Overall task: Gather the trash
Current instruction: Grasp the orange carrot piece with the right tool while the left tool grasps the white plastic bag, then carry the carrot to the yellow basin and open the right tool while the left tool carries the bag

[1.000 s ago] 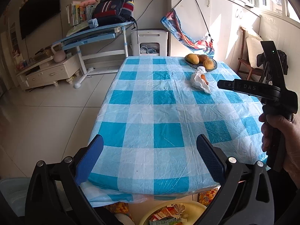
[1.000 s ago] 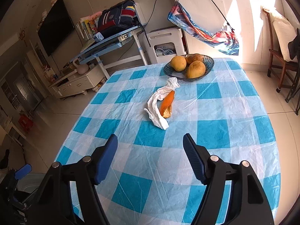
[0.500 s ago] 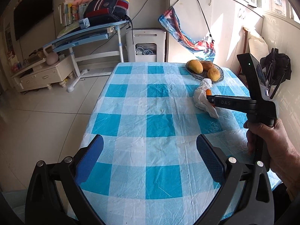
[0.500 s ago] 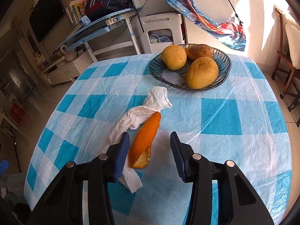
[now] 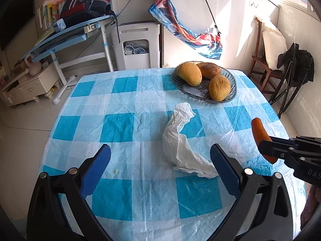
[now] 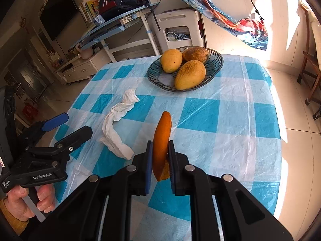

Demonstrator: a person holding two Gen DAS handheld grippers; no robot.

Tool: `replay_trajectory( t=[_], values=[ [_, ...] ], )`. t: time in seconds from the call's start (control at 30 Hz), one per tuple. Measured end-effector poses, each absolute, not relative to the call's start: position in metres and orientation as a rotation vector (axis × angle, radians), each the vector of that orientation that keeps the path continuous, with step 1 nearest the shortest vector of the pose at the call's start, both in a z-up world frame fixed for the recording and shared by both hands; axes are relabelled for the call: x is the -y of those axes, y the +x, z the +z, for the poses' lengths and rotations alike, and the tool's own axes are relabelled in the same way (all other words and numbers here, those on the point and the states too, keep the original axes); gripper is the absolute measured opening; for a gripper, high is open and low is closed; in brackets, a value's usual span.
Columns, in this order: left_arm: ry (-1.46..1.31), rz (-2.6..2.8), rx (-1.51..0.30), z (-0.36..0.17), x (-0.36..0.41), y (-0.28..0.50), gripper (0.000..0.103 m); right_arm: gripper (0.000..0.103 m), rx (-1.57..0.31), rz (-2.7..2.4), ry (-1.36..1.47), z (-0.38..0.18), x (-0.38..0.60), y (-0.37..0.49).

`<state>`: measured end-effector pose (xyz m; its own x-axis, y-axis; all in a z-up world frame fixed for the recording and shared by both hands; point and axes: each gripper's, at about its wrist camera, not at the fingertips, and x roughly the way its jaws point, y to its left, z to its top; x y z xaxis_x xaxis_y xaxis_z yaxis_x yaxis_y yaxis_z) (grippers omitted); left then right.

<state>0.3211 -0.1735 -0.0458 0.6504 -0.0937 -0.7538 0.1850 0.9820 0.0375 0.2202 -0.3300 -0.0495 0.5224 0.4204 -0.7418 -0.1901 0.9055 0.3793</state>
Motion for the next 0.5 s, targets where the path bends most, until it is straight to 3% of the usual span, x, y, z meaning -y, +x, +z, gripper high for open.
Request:
replay_trajectory(
  t=[0.1, 0.17, 0.2, 0.23, 0.27, 0.5],
  values=[
    [0.139, -0.154, -0.863, -0.058, 0.191, 0.336, 0.093, 0.016, -0.939, 0.383, 0.359, -0.050, 0.344, 0.216],
    [0.158, -0.160, -0.876, -0.065, 0.199, 0.342, 0.076, 0.016, -0.928, 0.392, 0.388, -0.047, 0.348, 0.216],
    [0.156, -0.187, -0.897, -0.070, 0.201, 0.344, 0.052, 0.016, -0.921, 0.397, 0.395, -0.045, 0.348, 0.215],
    [0.145, -0.216, -0.926, -0.075, 0.203, 0.347, 0.022, 0.016, -0.913, 0.403, 0.404, -0.041, 0.348, 0.216],
    [0.139, -0.235, -0.943, -0.079, 0.203, 0.345, 0.012, 0.016, -0.905, 0.412, 0.412, -0.038, 0.348, 0.215],
    [0.169, -0.236, -0.901, -0.060, 0.175, 0.290, 0.008, 0.016, -0.854, 0.487, 0.425, -0.018, 0.325, 0.193]
  ],
)
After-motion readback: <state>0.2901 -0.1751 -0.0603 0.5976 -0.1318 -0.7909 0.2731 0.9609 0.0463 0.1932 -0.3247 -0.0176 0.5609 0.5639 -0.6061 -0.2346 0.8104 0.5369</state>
